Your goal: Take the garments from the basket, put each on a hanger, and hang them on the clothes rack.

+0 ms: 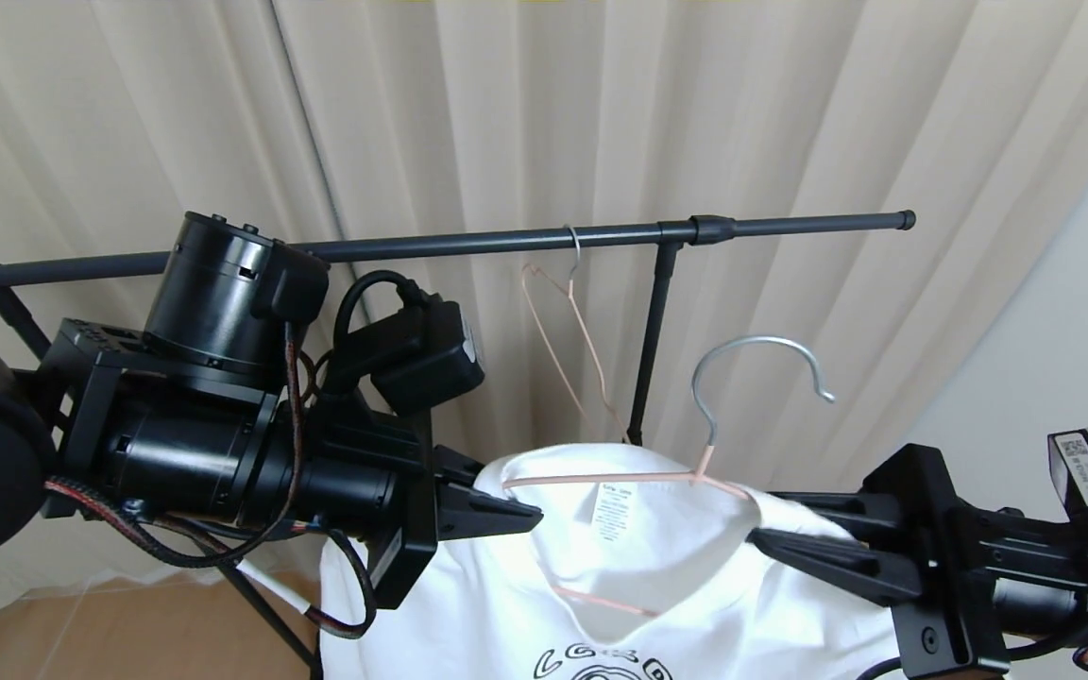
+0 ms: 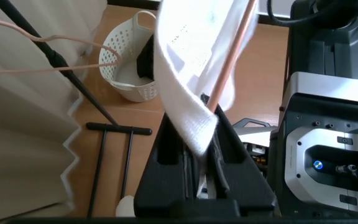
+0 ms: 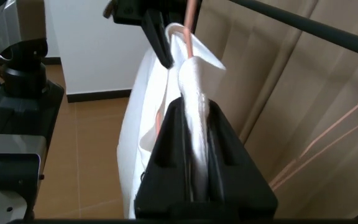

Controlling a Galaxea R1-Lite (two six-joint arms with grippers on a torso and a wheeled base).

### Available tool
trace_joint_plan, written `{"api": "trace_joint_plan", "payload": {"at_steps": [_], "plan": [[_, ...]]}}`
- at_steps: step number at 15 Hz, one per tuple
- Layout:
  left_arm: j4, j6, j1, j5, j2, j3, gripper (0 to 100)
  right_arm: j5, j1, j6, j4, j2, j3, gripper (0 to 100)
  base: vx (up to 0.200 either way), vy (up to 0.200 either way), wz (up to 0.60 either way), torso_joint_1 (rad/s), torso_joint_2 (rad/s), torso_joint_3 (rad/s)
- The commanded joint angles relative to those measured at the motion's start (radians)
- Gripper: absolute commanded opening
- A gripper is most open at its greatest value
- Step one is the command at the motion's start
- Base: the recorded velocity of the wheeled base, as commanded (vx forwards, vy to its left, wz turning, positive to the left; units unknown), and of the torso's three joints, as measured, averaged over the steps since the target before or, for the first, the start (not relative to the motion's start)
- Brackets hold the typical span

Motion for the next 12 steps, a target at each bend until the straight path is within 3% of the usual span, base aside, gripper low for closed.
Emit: {"api": "trace_joint_plan", "payload": {"at_steps": [1,12], "plan": [[0.001,0.002,-0.001,-0.002,-0.002,-0.002,0,-0.003,-0.003,-0.002,0.006,0.007,0.002,100,0.000,0.000,0.00,0.000,0.00,0.000],[-0.036,-0.006,0.027,0.014,-0.025,0.011,0,-0.003,-0.082,0.000,0.004,0.038,-0.023,100,0.000,0.000,0.00,0.000,0.00,0.000]]}}
